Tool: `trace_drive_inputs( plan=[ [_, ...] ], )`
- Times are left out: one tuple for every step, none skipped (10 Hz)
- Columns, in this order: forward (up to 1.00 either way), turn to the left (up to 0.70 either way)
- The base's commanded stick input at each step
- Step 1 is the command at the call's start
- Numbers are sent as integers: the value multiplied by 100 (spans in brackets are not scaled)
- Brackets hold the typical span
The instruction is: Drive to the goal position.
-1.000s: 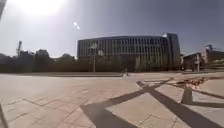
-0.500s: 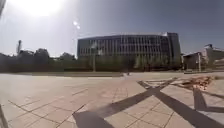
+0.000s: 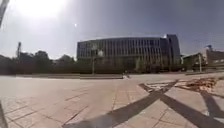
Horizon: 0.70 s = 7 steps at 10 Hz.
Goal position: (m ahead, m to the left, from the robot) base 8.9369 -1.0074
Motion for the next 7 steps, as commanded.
trace_drive_inputs(
  plan=[
    [70, 0],
    [70, 0],
    [70, 0],
    [70, 0],
    [70, 0],
    [70, 0],
    [70, 0]
  ],
)
